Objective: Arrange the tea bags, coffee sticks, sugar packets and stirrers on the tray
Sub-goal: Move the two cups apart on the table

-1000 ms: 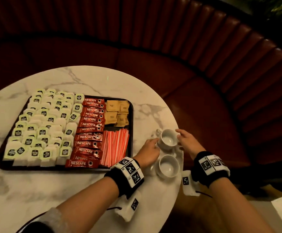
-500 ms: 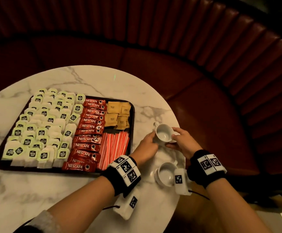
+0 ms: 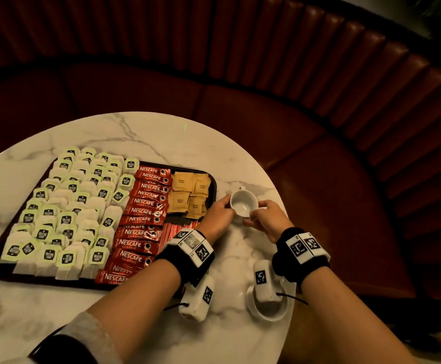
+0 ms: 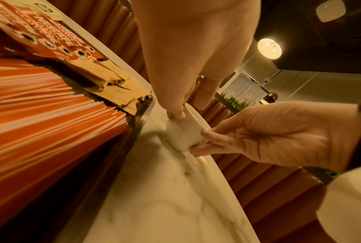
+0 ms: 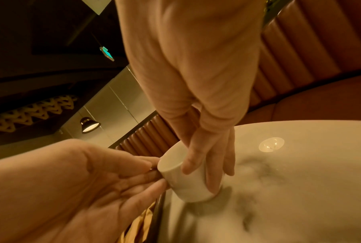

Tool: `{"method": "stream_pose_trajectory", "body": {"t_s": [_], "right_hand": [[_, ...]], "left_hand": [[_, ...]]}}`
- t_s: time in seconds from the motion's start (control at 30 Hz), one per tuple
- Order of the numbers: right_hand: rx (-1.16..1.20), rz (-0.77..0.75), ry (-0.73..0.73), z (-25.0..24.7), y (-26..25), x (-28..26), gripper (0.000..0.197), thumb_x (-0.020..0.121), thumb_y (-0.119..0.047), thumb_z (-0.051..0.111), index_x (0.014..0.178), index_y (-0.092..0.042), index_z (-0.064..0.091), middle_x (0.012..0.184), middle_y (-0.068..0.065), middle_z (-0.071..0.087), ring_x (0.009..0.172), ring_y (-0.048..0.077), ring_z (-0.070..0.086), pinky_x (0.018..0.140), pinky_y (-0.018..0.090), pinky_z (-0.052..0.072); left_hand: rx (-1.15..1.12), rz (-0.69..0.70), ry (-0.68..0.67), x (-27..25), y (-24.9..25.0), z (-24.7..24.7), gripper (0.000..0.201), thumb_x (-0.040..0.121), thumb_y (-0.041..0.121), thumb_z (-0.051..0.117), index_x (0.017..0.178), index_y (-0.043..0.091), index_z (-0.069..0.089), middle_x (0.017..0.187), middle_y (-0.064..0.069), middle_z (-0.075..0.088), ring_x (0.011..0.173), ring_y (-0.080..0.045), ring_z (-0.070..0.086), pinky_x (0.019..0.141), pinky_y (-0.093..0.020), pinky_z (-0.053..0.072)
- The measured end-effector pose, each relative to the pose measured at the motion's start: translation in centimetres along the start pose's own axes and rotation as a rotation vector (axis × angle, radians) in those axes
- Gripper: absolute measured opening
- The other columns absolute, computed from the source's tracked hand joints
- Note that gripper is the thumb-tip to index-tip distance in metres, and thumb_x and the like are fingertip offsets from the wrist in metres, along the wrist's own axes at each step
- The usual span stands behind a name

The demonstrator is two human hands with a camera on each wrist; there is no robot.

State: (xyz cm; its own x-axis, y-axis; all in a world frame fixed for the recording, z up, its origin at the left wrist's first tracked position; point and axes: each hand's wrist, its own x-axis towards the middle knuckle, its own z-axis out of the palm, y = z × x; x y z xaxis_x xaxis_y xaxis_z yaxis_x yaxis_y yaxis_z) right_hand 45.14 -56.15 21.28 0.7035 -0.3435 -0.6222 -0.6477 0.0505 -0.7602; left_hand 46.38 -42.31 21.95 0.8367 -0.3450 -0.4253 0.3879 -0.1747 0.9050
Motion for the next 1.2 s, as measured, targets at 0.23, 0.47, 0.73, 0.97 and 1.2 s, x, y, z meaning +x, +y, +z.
{"method": "stream_pose_trajectory", "body": {"t_s": [0.23,0.47,0.73,0.97,1.2], "right_hand": [[-0.017,-0.05,0.026,0.8,-0.8,1.2,0.045,0.088,0.016,0.044,0.13,0.0,0.049,0.131,0.026,0.052,0.095,0.033,0.065,0.05,0.018,0.055],[-0.043,-0.036,0.011,0.9,-1.1,1.2,0.045,0.09,0.013,0.044,0.134,0.002,0.046,0.121,0.023,0.055,0.093,0.033,0.066,0.054,0.019,0.057],[-0.121,-0.086,0.025,-2.1,-2.4,-2.3,0.025,0.099,-0.016,0.056,0.122,-0.01,0.049,0.099,0.014,0.06,0.066,0.022,0.063,0.059,0.027,0.054],[-0.298,-0.161,0.087,-6.8,2.3,-7.8,0.013,0.096,-0.02,0.058,0.088,-0.016,0.067,0.075,0.002,0.066,0.066,0.014,0.057,0.057,0.025,0.042],[-0.394,-0.051,0.242,-8.4,9.7,-11.5,0.024,0.095,-0.032,0.061,0.11,-0.024,0.044,0.091,-0.004,0.06,0.096,0.022,0.059,0.083,0.034,0.045]], "left_hand": [[-0.002,0.034,0.0,1.3,0.2,-0.3,0.05,0.087,-0.009,0.046,0.13,0.014,0.057,0.122,-0.011,0.064,0.115,-0.023,0.056,0.101,-0.034,0.043],[0.017,0.021,-0.008,1.1,0.5,-0.6,0.05,0.089,-0.011,0.046,0.133,0.012,0.052,0.115,-0.005,0.059,0.112,-0.018,0.051,0.092,-0.026,0.043],[0.108,0.052,0.141,-1.3,1.4,-2.2,0.041,0.096,0.006,0.05,0.137,0.013,0.05,0.142,-0.009,0.05,0.127,-0.02,0.047,0.105,-0.032,0.038],[0.197,0.111,-0.06,-6.4,0.1,-1.2,0.018,0.097,0.01,0.051,0.102,0.022,0.063,0.107,-0.002,0.064,0.098,-0.017,0.06,0.09,-0.033,0.048],[0.432,0.114,-0.277,-9.6,-3.6,2.5,0.028,0.098,0.014,0.05,0.123,0.013,0.063,0.125,-0.003,0.064,0.113,-0.018,0.059,0.101,-0.032,0.046]]}}
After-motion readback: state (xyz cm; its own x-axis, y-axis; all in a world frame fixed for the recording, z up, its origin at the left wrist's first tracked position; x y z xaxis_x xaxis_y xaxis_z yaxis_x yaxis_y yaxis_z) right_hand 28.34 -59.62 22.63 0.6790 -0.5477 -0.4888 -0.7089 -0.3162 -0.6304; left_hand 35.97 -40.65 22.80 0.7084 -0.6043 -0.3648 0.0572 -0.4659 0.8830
